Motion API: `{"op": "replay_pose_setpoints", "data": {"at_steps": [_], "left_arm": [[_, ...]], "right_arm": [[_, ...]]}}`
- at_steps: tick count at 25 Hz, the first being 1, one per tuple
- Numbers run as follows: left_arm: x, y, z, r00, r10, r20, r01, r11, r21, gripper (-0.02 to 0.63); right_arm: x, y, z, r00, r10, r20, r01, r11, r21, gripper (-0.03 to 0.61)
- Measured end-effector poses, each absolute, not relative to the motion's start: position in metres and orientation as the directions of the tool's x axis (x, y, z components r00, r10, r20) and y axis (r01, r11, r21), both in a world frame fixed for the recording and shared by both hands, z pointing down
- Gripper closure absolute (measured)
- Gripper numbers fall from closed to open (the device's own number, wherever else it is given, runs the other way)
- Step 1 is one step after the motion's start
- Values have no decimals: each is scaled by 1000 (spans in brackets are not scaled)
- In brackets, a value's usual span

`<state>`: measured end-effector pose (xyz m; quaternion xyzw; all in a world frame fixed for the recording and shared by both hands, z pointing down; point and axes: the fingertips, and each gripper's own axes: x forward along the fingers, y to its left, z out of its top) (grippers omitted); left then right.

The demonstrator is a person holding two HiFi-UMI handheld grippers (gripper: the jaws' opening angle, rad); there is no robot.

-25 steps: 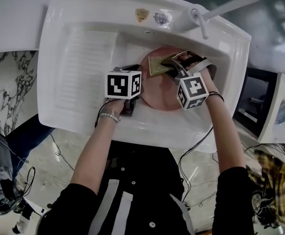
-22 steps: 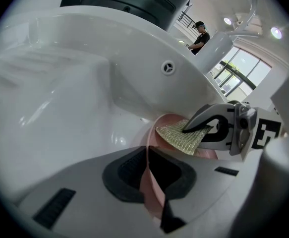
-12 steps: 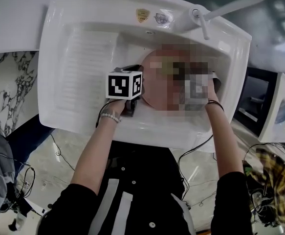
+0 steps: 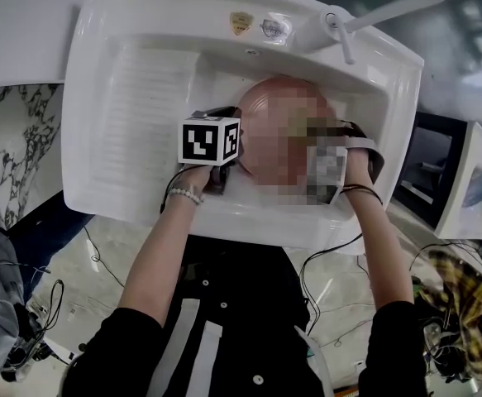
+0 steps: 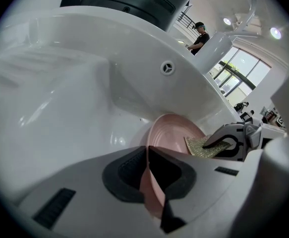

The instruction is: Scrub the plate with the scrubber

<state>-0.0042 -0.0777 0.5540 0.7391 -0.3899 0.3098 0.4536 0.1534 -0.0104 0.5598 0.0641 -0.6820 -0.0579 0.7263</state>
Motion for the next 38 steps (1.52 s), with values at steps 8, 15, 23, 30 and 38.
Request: {"op": "replay_pose_setpoints", "data": {"at_steps": [8, 15, 23, 30, 38], "left_arm": [[-5, -78, 555, 501, -296, 813, -859, -283, 427, 597], [-5, -78, 554, 501, -299, 812, -859, -280, 427, 597], [-5, -77, 555, 500, -305, 811, -861, -276, 427, 597], [-4, -78, 557, 495, -291, 818, -862, -285, 420, 595], [-2, -88, 524, 539, -292, 790, -830, -346, 438, 511]], "right_arm": [[155, 50, 546, 110, 168, 980, -15, 986, -168, 502], [119, 95, 523, -45, 435, 899, -61, 898, -437, 502], [52, 91, 508, -391, 502, 771, -139, 796, -589, 505], [19, 60, 507, -598, 250, 762, -260, 838, -479, 505], [25, 27, 481, -624, -135, 770, -428, 883, -192, 505]]}}
